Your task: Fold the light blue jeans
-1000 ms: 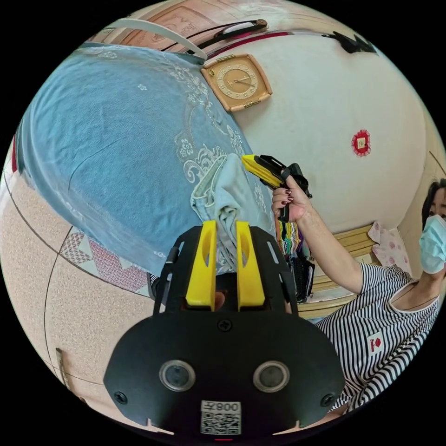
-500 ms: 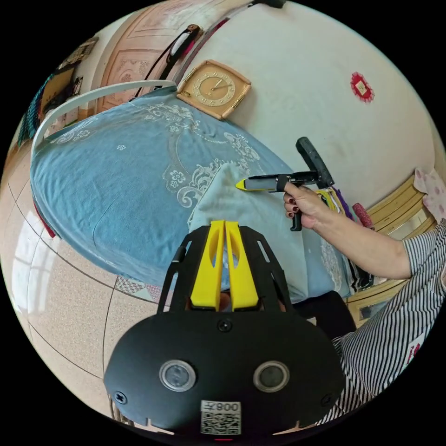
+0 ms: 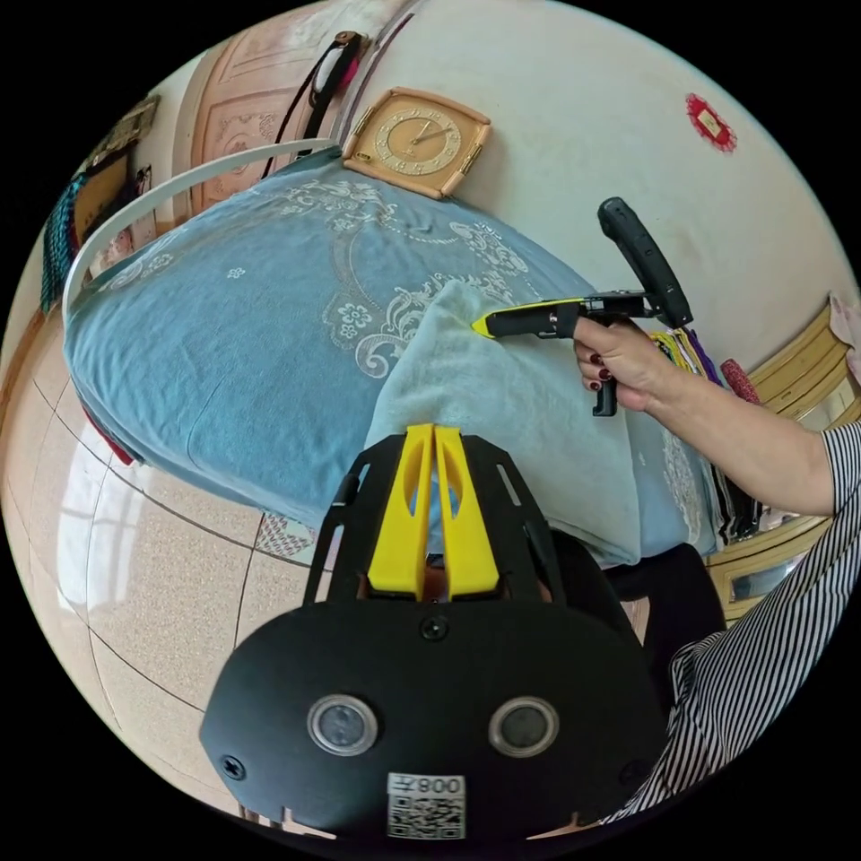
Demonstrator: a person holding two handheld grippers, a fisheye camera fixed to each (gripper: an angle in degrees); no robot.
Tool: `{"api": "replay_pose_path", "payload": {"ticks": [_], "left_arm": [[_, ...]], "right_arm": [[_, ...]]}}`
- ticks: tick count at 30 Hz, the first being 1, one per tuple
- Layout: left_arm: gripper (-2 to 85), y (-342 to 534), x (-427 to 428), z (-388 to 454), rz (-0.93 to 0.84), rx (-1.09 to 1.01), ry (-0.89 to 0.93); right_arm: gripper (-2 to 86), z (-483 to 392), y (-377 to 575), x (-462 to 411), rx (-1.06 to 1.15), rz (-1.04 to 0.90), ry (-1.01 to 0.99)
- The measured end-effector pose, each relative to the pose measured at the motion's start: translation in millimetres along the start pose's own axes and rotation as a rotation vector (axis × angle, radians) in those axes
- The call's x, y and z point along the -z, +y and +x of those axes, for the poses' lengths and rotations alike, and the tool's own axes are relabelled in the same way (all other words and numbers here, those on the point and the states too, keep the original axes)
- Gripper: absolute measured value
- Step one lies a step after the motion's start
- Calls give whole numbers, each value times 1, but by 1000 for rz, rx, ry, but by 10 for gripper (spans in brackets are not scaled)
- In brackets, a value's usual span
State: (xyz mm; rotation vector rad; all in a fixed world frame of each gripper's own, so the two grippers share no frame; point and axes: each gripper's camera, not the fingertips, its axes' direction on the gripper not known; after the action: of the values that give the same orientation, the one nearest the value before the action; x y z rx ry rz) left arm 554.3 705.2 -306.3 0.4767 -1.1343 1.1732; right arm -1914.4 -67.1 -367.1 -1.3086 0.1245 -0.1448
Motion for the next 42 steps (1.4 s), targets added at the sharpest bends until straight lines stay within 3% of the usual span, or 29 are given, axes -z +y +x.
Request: {"api": "replay_pose_path", "payload": {"ticks": [3,7,18,23,29,37,42], "left_arm": [[0,-2,3,6,-7,34,30],[0,-1,17,29,37,-5,-30],[1,-17,-2,63,-8,2,-46],[1,-13,15,103,49,-69,22],[1,-26,-34,144,-114,-161,-31],[3,-46,-39,165,-145,-131,-26],[11,-44,-36,200,-179,-152,189]], "right_arm": [[1,-5,-5,3,38,-48,4],[1,-6,-3,24,-14,72,2],[0,1,-1,-17,16,-19,74],[0,42,97,27,-135,163,45],[0,119,197,7,-434,100,133],[0,146,211,-58,-363,-43,205],[0,183,263,-47,-470,133,57]]}}
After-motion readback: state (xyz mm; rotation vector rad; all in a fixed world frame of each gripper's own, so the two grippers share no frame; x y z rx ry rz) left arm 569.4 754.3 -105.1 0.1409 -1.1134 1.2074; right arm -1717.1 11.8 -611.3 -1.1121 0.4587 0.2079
